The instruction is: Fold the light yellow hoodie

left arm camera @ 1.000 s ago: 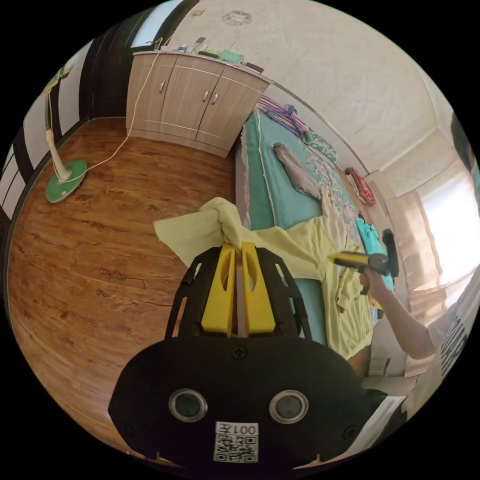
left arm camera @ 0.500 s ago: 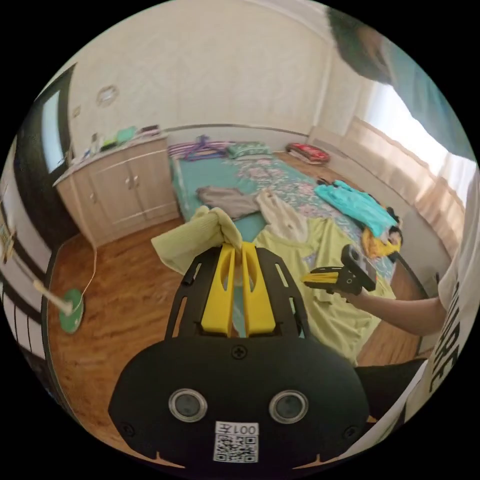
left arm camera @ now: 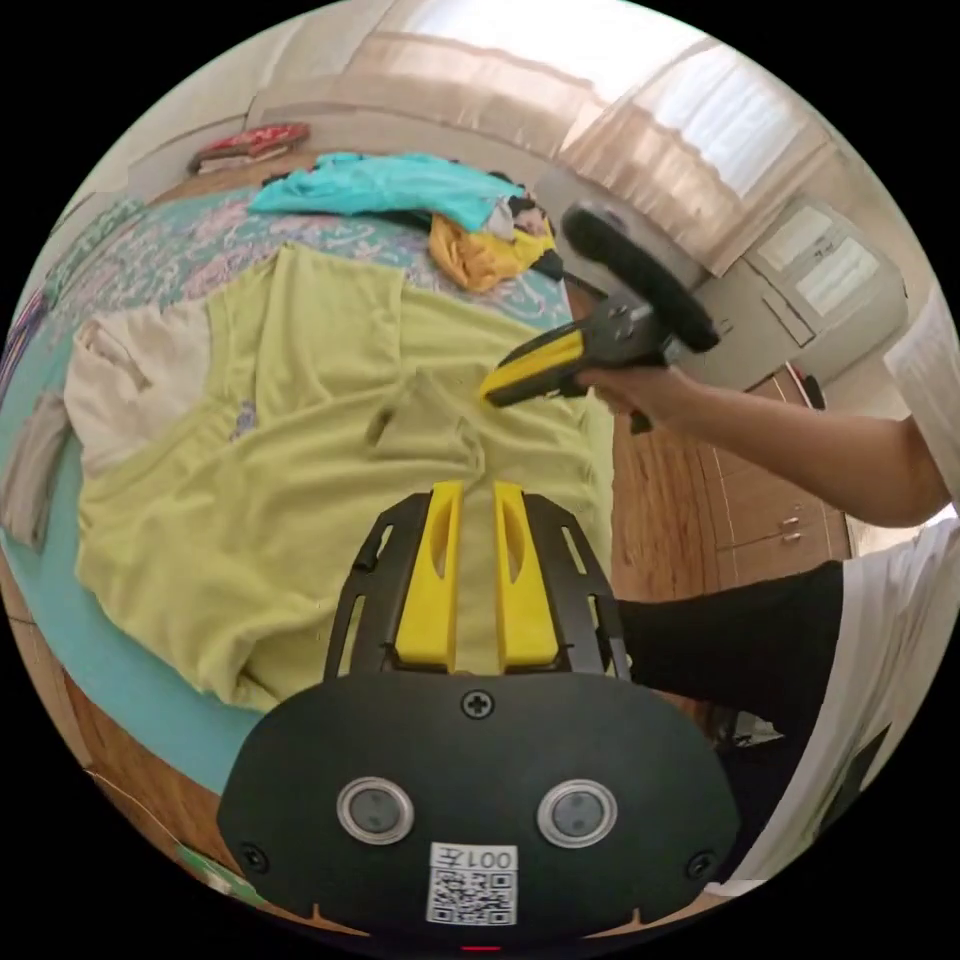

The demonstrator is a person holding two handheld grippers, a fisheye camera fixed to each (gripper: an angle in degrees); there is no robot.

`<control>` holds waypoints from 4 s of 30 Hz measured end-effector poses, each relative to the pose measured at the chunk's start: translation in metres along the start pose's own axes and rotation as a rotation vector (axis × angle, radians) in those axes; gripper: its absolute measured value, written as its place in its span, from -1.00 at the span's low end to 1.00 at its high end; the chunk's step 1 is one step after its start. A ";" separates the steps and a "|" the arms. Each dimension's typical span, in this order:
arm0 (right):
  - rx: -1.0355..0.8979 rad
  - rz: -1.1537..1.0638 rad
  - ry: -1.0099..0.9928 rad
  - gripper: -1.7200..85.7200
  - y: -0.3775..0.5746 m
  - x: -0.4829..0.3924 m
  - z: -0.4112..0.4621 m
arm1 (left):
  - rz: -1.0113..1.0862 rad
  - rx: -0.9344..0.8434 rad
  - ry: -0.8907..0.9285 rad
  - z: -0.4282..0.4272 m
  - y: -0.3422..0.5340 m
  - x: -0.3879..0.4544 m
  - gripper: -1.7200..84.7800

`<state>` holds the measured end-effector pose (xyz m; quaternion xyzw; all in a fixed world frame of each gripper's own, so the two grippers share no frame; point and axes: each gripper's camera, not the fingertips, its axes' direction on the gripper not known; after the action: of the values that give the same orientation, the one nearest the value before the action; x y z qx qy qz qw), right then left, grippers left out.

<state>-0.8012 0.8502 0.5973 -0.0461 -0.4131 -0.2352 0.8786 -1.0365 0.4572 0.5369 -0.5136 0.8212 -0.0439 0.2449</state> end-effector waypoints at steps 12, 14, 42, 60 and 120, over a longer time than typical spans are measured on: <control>0.230 0.126 -0.417 -0.74 -0.035 -0.015 -0.140 | -0.221 -0.240 -0.452 -0.010 0.042 -0.141 -0.85; 0.186 0.027 -0.342 -0.72 -0.056 -0.055 -0.160 | -0.145 -0.313 -0.516 0.011 0.035 -0.147 -0.85; 0.232 0.275 -0.113 -0.92 -0.044 -0.156 -0.339 | -0.115 -0.307 -0.729 0.087 -0.013 -0.214 -0.99; 0.138 0.331 -0.195 -0.86 -0.003 -0.171 -0.399 | -0.099 -0.350 -0.838 0.084 -0.059 -0.197 -0.99; -0.159 0.191 0.106 -0.92 -0.149 -0.181 -0.276 | 0.052 -0.372 -0.099 -0.284 -0.210 -0.209 -0.92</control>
<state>-0.7734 0.7107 0.2643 -0.1421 -0.3399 -0.1847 0.9111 -0.9171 0.4885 0.9282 -0.5300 0.8151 0.1405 0.1870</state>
